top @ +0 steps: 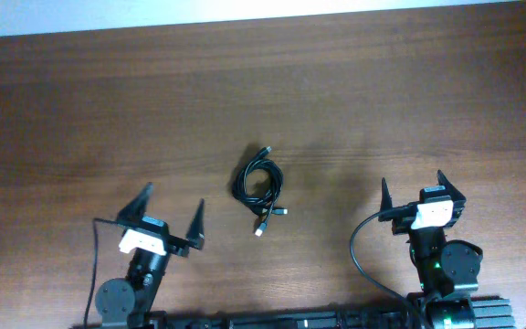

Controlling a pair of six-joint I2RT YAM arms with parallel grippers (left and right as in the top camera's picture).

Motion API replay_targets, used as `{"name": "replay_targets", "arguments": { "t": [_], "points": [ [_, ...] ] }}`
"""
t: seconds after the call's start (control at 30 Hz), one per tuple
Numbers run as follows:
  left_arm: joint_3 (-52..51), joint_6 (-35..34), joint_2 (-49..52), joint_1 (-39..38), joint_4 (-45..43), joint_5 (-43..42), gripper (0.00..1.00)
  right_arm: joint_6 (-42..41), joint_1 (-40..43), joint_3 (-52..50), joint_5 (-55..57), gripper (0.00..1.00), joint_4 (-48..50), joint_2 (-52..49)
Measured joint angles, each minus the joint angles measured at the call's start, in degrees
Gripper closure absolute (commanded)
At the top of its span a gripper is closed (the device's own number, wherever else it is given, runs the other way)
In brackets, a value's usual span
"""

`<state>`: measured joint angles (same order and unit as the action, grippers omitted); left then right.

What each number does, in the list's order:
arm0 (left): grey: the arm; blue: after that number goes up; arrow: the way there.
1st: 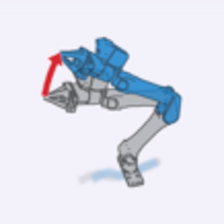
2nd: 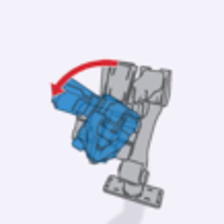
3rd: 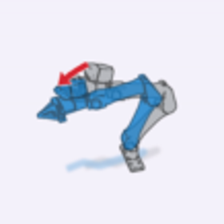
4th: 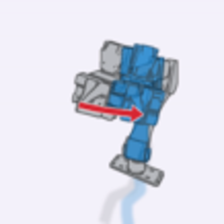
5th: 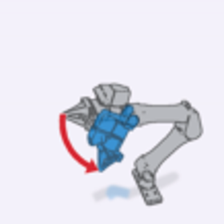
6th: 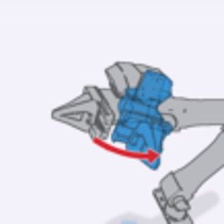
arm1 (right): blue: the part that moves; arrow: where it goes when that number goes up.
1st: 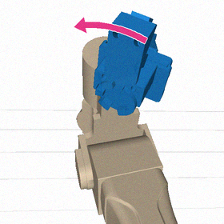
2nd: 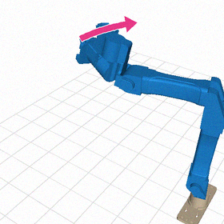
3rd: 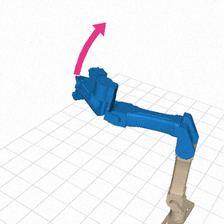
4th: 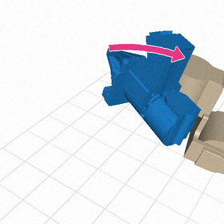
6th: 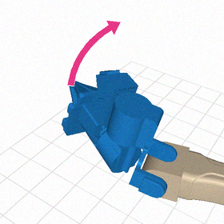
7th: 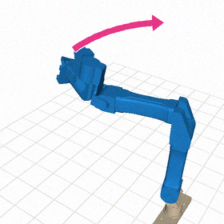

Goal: Untangle cables
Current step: 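Move the left gripper toward the black cable bundle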

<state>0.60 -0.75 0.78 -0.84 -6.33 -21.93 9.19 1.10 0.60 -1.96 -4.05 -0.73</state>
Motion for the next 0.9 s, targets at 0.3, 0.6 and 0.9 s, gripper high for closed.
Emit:
{"name": "replay_targets", "arguments": {
  "t": [0.3,0.6,0.9],
  "points": [
    [4.1,-0.9,0.0,0.0,7.5,-12.2,0.01,0.0,0.0,0.0,0.0,0.01,0.0,0.0],
    [25.7,-6.5,15.3,0.0,20.9,-5.7,0.01,0.0,0.0,0.0,0.0,0.01,0.0,0.0],
    [42.7,-7.5,56.0,-11.0,32.6,-6.4,0.01,0.0,0.0,0.0,0.0,0.01,0.0,0.0]
  ]
}}
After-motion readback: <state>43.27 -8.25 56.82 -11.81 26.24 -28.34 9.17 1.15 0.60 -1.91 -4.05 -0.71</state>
